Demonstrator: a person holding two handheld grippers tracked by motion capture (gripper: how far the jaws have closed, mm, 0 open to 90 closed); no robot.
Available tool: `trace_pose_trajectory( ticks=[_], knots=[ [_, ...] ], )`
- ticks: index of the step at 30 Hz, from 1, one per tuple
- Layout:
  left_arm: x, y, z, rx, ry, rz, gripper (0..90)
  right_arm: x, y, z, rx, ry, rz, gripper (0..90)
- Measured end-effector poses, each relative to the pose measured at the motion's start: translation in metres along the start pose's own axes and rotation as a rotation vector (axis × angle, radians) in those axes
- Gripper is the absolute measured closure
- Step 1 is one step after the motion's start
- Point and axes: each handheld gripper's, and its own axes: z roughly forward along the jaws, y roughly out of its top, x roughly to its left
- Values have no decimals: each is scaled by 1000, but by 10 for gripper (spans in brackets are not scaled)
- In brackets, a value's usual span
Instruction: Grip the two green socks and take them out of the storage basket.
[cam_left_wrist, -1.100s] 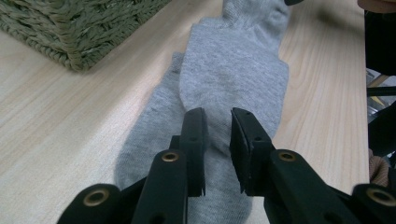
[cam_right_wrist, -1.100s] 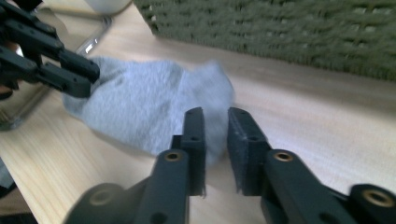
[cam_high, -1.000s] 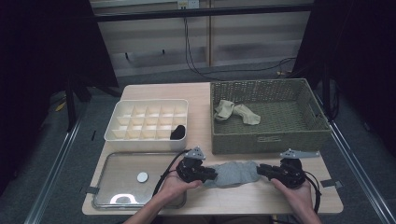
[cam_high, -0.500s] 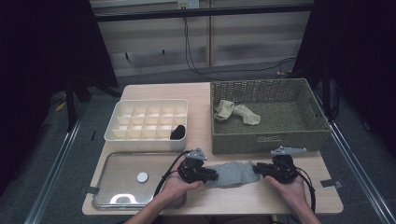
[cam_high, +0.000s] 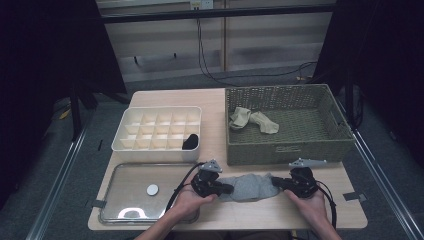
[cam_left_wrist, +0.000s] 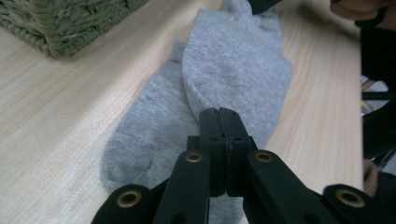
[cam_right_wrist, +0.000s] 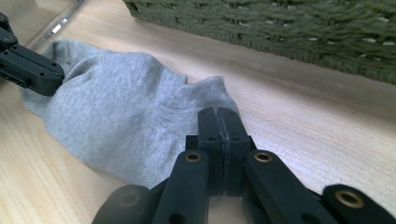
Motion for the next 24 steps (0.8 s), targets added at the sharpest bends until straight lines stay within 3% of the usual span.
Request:
trace_pose_trajectory(
  ticks=[11,14,19,20,24],
  knots=[
    [-7,7,-32,-71,-25,-1,895,7,9,-19,-85,53,17,900],
    [-7,6,-44,-90,-22,-9,895,16,17,-20,-96,81,11,900],
    [3,-4,-57,-75,6,-27,894,31,21,-10,-76,112,-15,900],
    [8,-9,-59,-61,27,-40,894,33,22,-7,-73,118,-23,900],
    [20,-16,-59,-29,26,-68,894,41,20,4,-39,132,-32,900]
  ],
)
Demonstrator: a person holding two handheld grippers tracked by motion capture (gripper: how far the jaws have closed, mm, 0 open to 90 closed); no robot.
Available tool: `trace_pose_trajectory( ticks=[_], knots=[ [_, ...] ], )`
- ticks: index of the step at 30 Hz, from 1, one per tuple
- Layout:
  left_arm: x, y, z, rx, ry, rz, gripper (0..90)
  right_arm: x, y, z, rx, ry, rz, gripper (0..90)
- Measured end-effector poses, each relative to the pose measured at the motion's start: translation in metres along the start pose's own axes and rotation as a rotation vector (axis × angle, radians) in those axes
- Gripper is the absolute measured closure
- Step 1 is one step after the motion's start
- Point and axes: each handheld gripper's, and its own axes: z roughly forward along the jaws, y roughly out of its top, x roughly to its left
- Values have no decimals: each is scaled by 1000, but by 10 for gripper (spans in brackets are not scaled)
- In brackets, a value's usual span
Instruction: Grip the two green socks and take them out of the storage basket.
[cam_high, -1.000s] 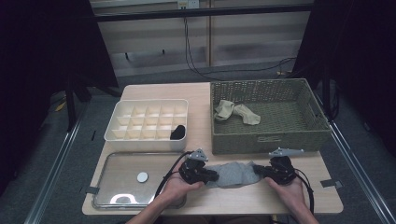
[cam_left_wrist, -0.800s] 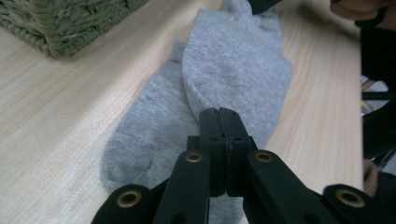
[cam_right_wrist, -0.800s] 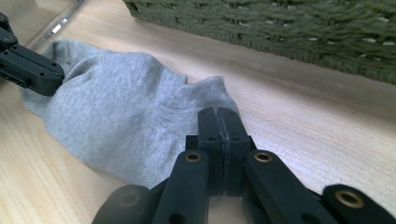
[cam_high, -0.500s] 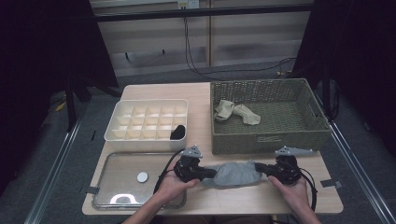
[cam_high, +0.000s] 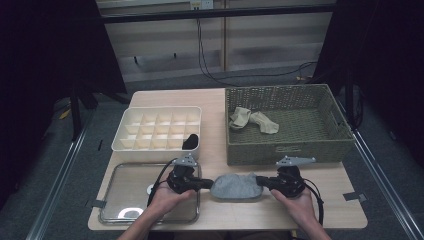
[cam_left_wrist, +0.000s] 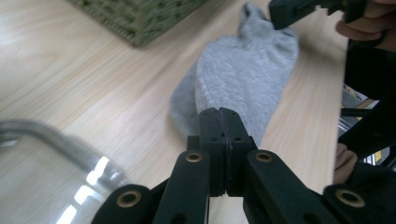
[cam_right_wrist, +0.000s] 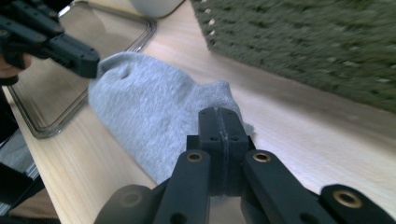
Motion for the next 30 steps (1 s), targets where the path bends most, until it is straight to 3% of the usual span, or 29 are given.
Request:
trace_pose_trajectory(
  ticks=[7,13,14,15,18,22,26,30],
  knots=[
    [1,0,11,31,14,2,893,-5,-11,7,43,-25,3,900],
    [0,0,13,18,-2,0,877,-8,-12,5,35,-33,2,899],
    [-1,0,12,8,-2,5,849,-8,-12,5,30,-27,1,896],
    [-3,2,9,-14,14,15,753,-8,-12,2,11,-20,6,878],
    [-6,5,4,-45,28,28,702,-7,-11,-2,-13,-10,11,828],
    [-12,9,6,-47,-3,67,732,-6,-10,-7,-42,-11,9,822],
    [-16,10,23,-4,-10,103,776,-5,-9,-7,-49,3,7,864],
    [-15,9,35,30,-3,94,789,-3,-10,-3,-29,37,20,883]
  ],
)
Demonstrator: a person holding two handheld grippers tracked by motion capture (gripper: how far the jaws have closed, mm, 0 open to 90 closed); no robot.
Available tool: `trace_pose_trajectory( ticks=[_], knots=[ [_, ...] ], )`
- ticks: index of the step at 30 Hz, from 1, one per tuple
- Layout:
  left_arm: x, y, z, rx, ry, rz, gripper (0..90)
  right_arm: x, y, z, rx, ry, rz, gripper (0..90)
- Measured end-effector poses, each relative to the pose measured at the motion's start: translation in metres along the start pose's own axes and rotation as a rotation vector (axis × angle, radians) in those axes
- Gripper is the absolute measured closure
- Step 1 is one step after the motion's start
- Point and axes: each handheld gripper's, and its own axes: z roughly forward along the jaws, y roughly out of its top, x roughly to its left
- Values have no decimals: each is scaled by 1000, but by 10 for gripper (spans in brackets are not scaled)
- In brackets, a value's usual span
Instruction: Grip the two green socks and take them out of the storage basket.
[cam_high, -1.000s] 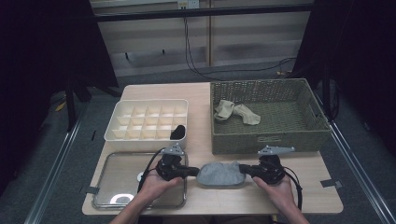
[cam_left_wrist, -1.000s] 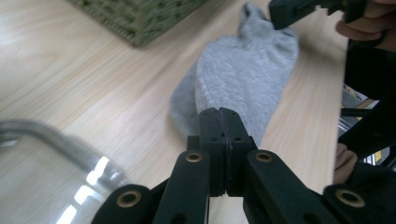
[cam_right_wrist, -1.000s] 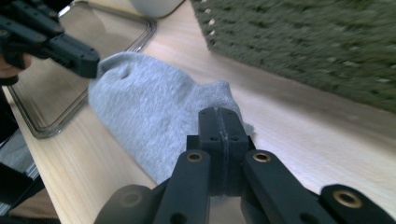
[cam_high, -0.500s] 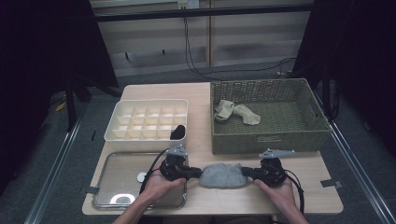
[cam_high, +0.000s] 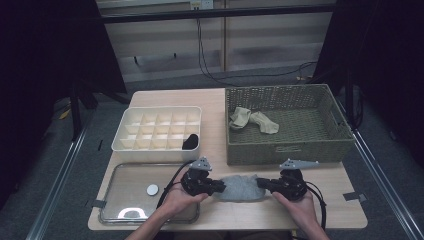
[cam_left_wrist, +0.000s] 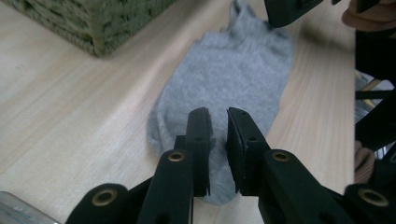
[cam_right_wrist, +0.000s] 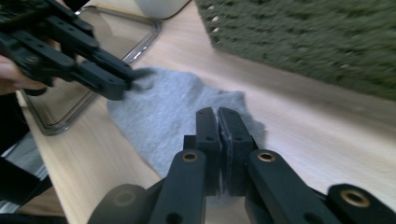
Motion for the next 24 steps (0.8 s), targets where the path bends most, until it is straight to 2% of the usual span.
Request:
trace_pose_trajectory(
  ticks=[3,4,5,9,11,12,13,15,19,20,24],
  knots=[
    [0,-2,4,18,0,6,783,2,-1,8,29,6,-22,878],
    [0,-3,5,15,4,11,778,1,-1,11,39,-5,-24,874],
    [1,-3,5,37,11,22,775,0,-1,14,50,-7,-27,874],
    [0,-5,8,32,2,22,773,-4,-2,20,82,-46,-27,869],
    [-2,-6,8,28,-4,22,773,-5,-3,21,101,-60,-30,866],
    [-3,-6,8,40,-11,34,773,-5,-3,20,105,-73,-31,867],
    [-6,-6,8,44,0,37,772,-6,-4,20,107,-77,-28,873],
    [-7,-6,9,42,-26,41,770,-7,-5,19,104,-83,-25,877],
    [-10,-7,9,45,-32,43,769,-7,-6,16,103,-83,-27,850],
    [-11,-7,9,48,-19,43,769,-7,-6,16,97,-76,-24,835],
    [-11,-8,9,40,-35,38,760,-7,-8,9,102,-50,-23,793]
  ],
)
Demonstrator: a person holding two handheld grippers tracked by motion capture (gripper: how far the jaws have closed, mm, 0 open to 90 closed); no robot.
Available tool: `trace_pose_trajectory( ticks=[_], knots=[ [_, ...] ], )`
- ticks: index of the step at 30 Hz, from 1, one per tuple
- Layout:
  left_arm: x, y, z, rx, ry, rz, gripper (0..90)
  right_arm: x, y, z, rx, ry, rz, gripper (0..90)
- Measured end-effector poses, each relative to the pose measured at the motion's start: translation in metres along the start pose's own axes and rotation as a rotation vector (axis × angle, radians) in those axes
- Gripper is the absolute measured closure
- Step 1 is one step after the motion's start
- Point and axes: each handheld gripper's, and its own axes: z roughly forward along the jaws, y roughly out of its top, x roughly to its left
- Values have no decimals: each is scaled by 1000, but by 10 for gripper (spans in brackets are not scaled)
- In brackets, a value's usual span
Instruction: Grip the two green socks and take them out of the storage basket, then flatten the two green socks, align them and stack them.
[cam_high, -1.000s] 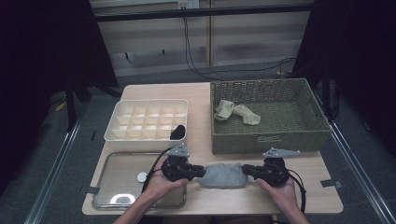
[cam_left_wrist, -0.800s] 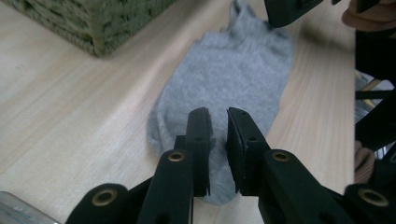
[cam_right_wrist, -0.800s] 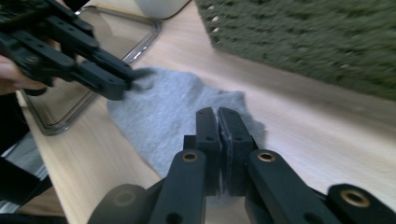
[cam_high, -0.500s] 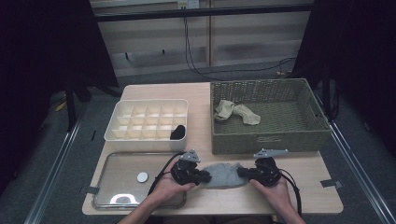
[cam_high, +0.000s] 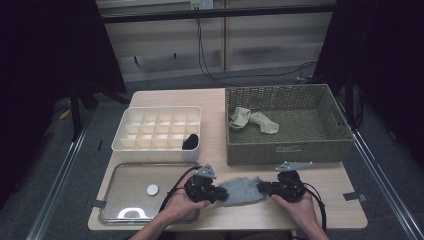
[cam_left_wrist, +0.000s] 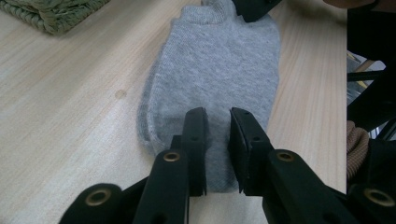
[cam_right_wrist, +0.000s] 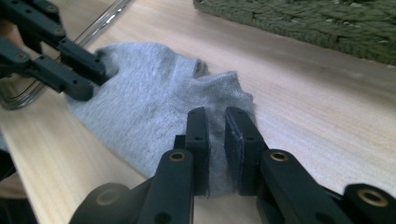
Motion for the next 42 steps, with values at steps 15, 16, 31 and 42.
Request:
trace_pose_trajectory(
  ticks=[15,16,31,42],
  knots=[
    [1,1,0,-1,13,33,728,-8,4,-8,-43,-12,14,679],
    [1,1,0,-1,13,33,725,-8,4,-8,-43,-12,14,679],
    [2,3,0,1,22,13,695,-5,3,7,-2,-38,-30,684],
    [-6,22,4,-45,2,26,690,-2,2,10,0,-47,-19,836]
  ],
)
